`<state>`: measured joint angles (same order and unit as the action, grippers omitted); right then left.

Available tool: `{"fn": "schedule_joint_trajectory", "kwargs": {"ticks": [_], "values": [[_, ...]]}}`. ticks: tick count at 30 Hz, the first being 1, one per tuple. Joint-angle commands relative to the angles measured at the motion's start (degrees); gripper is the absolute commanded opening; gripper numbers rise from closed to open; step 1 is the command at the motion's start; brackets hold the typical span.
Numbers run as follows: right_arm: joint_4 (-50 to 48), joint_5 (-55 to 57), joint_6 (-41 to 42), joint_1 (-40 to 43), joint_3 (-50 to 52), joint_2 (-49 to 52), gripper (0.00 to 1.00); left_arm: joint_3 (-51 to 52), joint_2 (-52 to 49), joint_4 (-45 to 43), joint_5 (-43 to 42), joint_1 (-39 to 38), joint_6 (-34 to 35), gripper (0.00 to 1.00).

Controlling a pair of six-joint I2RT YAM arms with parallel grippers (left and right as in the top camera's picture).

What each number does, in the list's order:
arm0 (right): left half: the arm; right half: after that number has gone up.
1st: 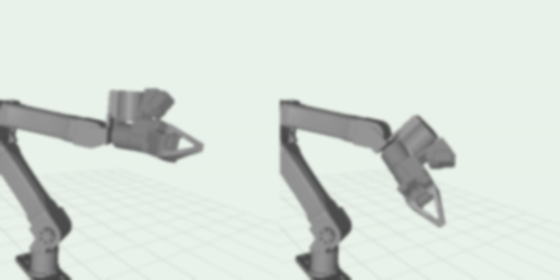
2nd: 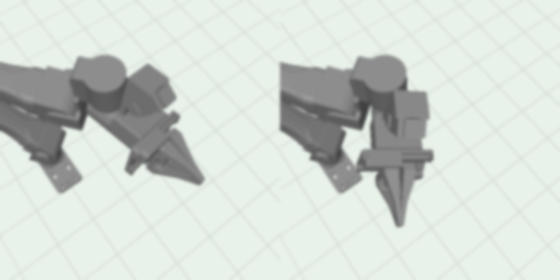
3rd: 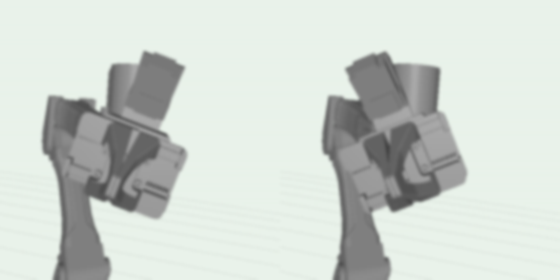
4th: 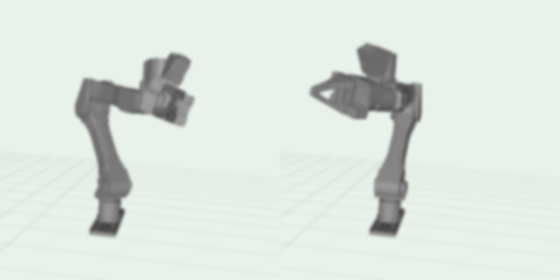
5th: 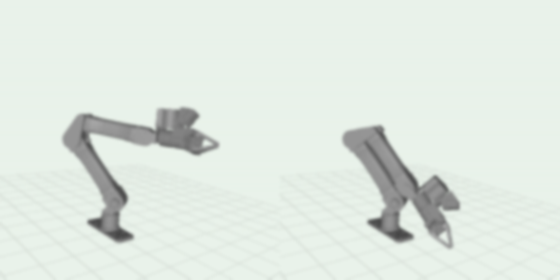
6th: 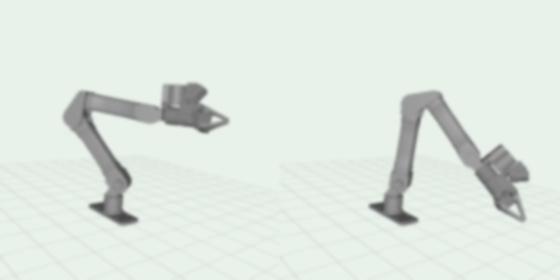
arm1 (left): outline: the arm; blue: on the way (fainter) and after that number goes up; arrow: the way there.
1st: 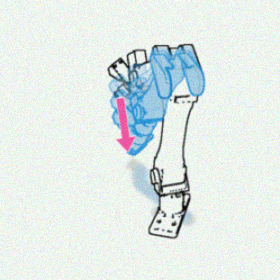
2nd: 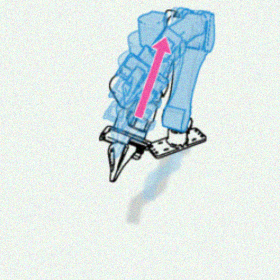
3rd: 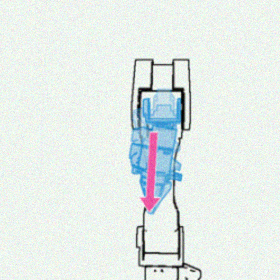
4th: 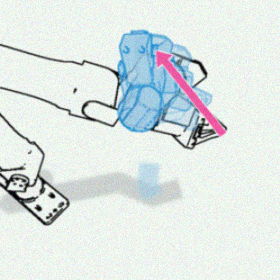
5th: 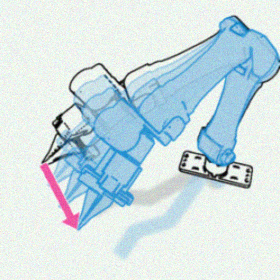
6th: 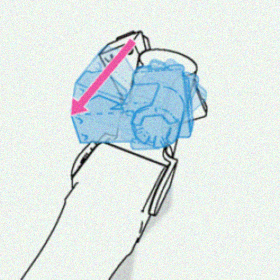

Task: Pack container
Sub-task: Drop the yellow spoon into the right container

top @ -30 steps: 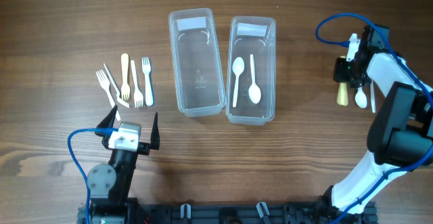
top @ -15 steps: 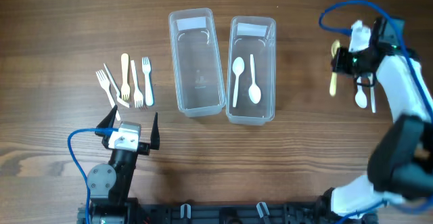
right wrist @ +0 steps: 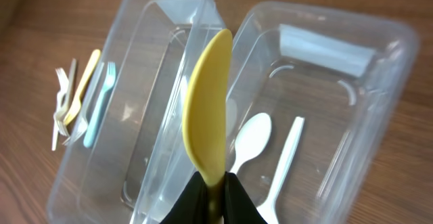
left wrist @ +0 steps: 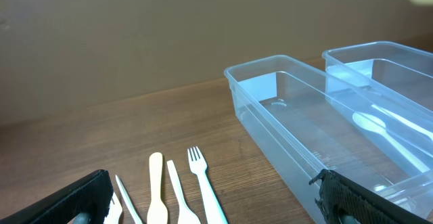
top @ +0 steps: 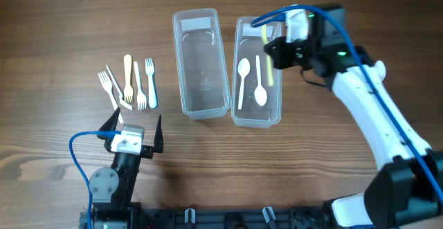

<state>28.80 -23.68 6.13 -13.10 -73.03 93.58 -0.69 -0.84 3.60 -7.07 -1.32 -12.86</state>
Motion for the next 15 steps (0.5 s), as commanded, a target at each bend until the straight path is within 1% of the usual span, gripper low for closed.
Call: {"fn": "schedule_joint_trajectory", "kwargs": {"ticks": [1,3,5,6,8,10,11,13,14,15], "values": [[-2.03,4.13,4.26,-2.62,-0.39,3.82,0.04,0.35,0.35,0.07,0.31,0.37,-0.85,1.0],[-2.71,4.42,5.03,-3.21,-0.39,5.66,0.05,0.35,0.35,0.07,0.33,0.37,-0.85,1.0],[-2.84,4.42,4.85,-3.15,-0.39,6.4,0.24,0.35,0.35,0.07,0.33,0.37,-0.85,1.0],[-2.84,4.42,4.31,-2.93,-0.42,6.36,0.31,0.35,0.35,0.07,0.31,0.37,-0.85,1.0],[-2.75,4.39,4.33,-2.1,-0.74,4.55,0.39,0.35,0.35,0.07,0.31,0.37,-0.85,1.0],[-2.49,4.42,4.26,-1.11,-1.18,2.43,0.43,0.35,0.35,0.07,0.31,0.37,-0.85,1.0],[-2.27,4.42,3.19,-0.15,-1.31,0.24,0.47,0.35,0.35,0.07,0.31,0.37,-0.85,1.0],[-1.22,5.73,1.25,1.57,-1.33,-3.34,0.5,0.35,0.35,0.07,0.31,0.37,-0.85,1.0],[-0.17,8.41,1.29,2.91,-1.33,-5.79,0.52,0.35,0.35,0.07,0.33,0.37,-0.85,1.0],[1.7,13.27,0.92,4.87,-1.33,-8.85,0.59,0.35,0.35,0.07,0.33,0.37,-0.85,1.0]]}}
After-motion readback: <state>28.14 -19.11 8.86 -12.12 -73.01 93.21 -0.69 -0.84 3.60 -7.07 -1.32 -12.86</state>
